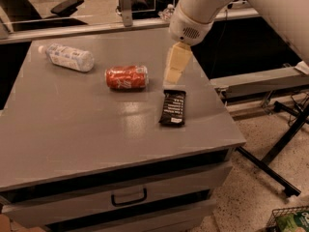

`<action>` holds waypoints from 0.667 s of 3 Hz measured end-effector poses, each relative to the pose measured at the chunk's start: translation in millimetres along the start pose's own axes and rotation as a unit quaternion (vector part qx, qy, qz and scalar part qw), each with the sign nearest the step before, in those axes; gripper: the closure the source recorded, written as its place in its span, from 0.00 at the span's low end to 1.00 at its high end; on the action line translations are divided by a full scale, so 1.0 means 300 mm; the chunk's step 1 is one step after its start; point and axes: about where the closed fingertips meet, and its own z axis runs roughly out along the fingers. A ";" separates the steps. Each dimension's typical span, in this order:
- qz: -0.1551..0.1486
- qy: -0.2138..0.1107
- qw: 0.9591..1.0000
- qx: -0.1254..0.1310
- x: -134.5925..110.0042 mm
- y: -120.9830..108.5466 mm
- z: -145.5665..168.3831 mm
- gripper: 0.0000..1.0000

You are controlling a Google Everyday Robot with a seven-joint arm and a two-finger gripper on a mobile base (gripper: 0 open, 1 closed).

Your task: Place coke can upright

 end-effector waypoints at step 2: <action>-0.031 0.019 0.999 -0.028 -0.210 -0.083 0.186 0.00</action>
Offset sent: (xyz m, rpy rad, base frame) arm 0.0516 0.1120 -0.0381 -0.0793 0.0763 0.0798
